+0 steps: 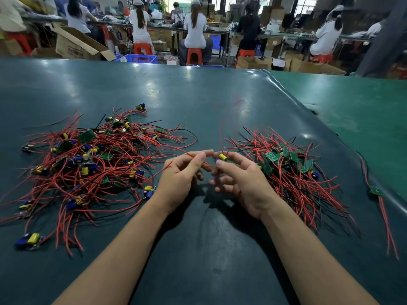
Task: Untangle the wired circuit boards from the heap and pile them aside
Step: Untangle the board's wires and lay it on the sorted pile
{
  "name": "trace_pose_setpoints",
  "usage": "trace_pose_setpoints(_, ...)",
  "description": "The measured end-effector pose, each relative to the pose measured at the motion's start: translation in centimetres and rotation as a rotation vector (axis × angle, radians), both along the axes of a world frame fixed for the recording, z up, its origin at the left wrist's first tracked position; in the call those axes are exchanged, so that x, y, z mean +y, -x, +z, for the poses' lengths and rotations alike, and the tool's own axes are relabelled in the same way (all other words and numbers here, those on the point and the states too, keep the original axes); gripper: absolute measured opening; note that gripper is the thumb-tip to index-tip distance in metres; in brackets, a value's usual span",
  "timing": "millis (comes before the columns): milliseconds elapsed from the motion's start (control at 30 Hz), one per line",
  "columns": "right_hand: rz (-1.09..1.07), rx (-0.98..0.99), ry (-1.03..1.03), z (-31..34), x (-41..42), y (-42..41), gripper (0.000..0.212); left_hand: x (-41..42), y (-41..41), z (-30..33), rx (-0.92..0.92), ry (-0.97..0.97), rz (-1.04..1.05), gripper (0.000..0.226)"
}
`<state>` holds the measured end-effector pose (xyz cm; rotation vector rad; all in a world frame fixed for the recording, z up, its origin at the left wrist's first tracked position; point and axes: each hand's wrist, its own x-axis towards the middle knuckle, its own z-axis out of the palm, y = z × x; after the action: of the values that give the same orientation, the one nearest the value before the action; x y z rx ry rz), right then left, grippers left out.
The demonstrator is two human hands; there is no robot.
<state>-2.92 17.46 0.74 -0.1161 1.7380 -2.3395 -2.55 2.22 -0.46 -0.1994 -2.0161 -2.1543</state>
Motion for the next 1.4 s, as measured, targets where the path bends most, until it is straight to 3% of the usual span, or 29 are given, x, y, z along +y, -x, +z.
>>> trace_pose_setpoints(233, 0.04, -0.061, 0.033, -0.3, -0.3, -0.3, 0.005, -0.3, 0.0, -0.1, -0.033, -0.065, -0.017, 0.019)
trace_pose_setpoints(467, -0.253, -0.012, -0.011, 0.3, 0.4, 0.1, 0.018, -0.6, 0.4, 0.2, -0.162, -0.355, -0.134, 0.02)
trace_pose_setpoints(567, -0.245, -0.009, 0.022, 0.3, 0.3, 0.0, 0.015, -0.2, 0.1, -0.1, -0.123, -0.202, -0.225, 0.026)
trace_pose_setpoints(700, -0.089, 0.04, -0.041, -0.1, -0.3, -0.3, 0.005, 0.2, -0.2, -0.4, -0.038, -0.011, -0.112, 0.021)
trace_pose_setpoints(867, -0.123, 0.126, 0.027, 0.0, 0.0, -0.2, 0.01, 0.2, -0.1, -0.2, -0.107, -0.19, -0.061, 0.015)
trace_pose_setpoints(1167, -0.017, 0.06, -0.013, -0.1, 0.2, -0.3, 0.018, 0.3, -0.3, -0.1, -0.061, -0.096, -0.125, 0.02)
trace_pose_setpoints(1300, -0.142, 0.088, -0.028, -0.2, 0.1, -0.1, 0.008, 0.4, -0.3, -0.1, -0.05, -0.109, -0.128, 0.019)
trace_pose_setpoints(1400, -0.287, 0.083, -0.016, -0.4, -0.2, 0.2, 0.015, 0.5, -0.2, -0.1, -0.037, -0.098, -0.096, 0.02)
